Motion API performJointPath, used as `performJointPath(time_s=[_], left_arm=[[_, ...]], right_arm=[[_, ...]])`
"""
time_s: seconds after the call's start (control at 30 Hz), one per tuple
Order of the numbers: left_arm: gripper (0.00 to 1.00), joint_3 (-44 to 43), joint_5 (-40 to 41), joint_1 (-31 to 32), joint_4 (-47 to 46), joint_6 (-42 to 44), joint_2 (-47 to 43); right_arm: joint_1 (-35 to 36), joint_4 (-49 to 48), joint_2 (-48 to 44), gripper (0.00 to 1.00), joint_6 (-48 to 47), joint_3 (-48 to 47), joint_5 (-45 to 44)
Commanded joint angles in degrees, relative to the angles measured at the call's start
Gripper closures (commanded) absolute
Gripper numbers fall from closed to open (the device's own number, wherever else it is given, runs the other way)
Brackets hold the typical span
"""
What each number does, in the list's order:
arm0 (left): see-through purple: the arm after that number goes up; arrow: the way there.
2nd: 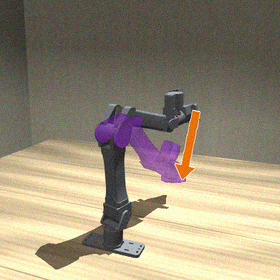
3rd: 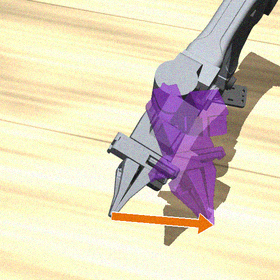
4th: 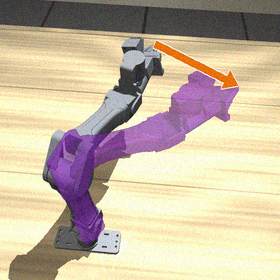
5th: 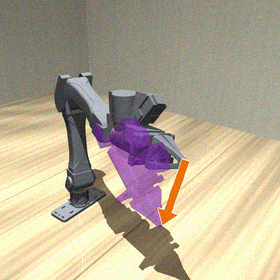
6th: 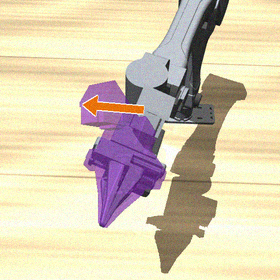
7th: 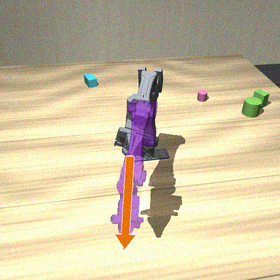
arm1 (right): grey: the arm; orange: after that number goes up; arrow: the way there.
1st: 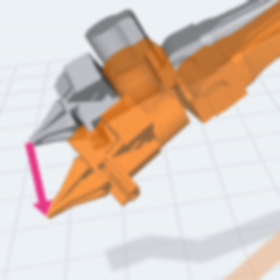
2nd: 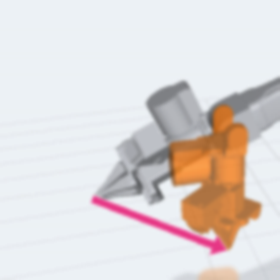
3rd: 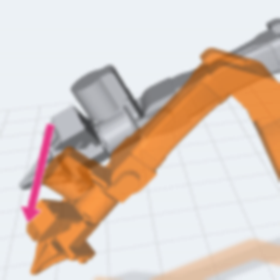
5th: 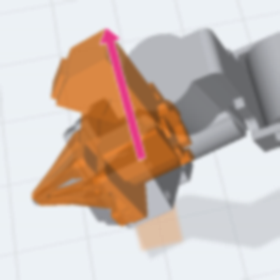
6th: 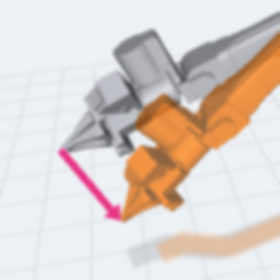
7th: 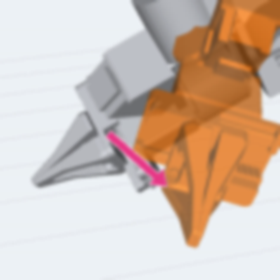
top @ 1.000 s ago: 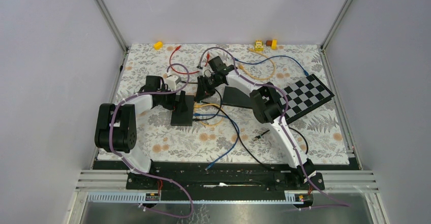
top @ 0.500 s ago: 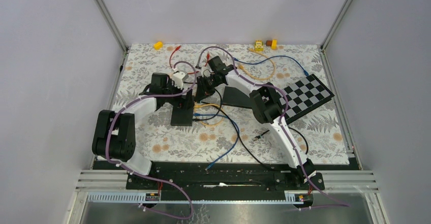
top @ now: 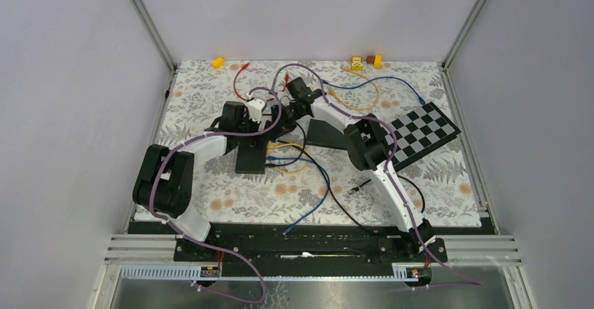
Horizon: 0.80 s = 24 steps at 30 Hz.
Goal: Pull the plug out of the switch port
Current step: Pull the connector from the switch port.
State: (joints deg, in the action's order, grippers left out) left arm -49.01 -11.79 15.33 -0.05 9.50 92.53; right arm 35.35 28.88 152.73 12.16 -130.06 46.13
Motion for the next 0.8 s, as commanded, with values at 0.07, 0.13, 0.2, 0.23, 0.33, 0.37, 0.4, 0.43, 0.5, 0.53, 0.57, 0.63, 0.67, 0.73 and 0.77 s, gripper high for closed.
performJointPath(time_s=[0.07, 0.13, 0.2, 0.23, 0.33, 0.37, 0.4, 0.43, 0.5, 0.53, 0.57, 0.63, 0.67, 0.73, 0.77], left_arm=[[0.04, -0.9, 7.4, 0.6, -2.7, 0.1, 2.6], [0.04, -1.0, 7.4, 0.8, -2.4, 0.2, 3.5], [0.05, -1.0, 7.9, 1.0, -2.1, 0.6, 4.1], [0.05, -1.0, 8.2, 1.2, -2.1, 0.7, 4.5], [0.05, -1.0, 8.9, 1.2, -1.7, 0.8, 5.2], [0.05, -1.0, 8.9, 1.3, -1.5, 1.0, 5.2], [0.05, -0.9, 8.7, 1.2, -1.4, 1.0, 5.2], [0.05, -0.8, 8.2, 1.3, -1.1, 1.1, 5.1], [0.05, -0.7, 8.1, 1.2, -0.8, 1.2, 4.8], [0.05, -0.6, 8.2, 1.2, -0.6, 1.3, 4.6], [0.05, -0.5, 8.2, 1.2, -0.5, 1.3, 4.4], [0.06, -0.1, 7.8, 1.2, -0.3, 1.5, 3.9], [0.06, 0.0, 7.5, 1.2, -0.1, 1.6, 3.5], [0.06, 0.2, 6.7, 1.2, 0.0, 1.6, 3.2], [0.06, 0.2, 6.3, 1.1, -0.1, 1.5, 3.0]], right_arm=[[0.1, 5.2, 3.2, 1.00, -3.5, 0.6, -6.9], [0.0, 5.2, 3.1, 1.00, -3.5, 0.5, -7.0], [-0.2, 5.3, 3.0, 1.00, -3.6, 0.5, -7.3], [-0.2, 5.3, 2.9, 1.00, -3.6, 0.5, -7.4], [-0.2, 5.5, 2.8, 1.00, -4.1, 0.7, -8.1], [-0.2, 5.6, 2.8, 1.00, -4.3, 0.6, -8.4], [-0.3, 5.8, 2.8, 1.00, -4.4, 0.5, -8.8], [-0.3, 6.0, 2.8, 1.00, -4.7, 0.4, -9.0], [-0.4, 6.1, 2.8, 1.00, -5.0, 0.2, -9.6], [-0.5, 6.2, 2.8, 1.00, -5.1, 0.2, -9.7], [-0.6, 6.4, 2.9, 1.00, -5.4, 0.2, -9.7], [-0.8, 6.9, 3.0, 1.00, -6.2, -0.2, -9.8], [-0.8, 7.3, 3.1, 1.00, -7.0, -0.5, -10.1], [-1.0, 8.3, 3.5, 1.00, -8.3, -1.2, -10.4], [-1.2, 8.6, 3.6, 1.00, -8.8, -1.7, -10.2]])
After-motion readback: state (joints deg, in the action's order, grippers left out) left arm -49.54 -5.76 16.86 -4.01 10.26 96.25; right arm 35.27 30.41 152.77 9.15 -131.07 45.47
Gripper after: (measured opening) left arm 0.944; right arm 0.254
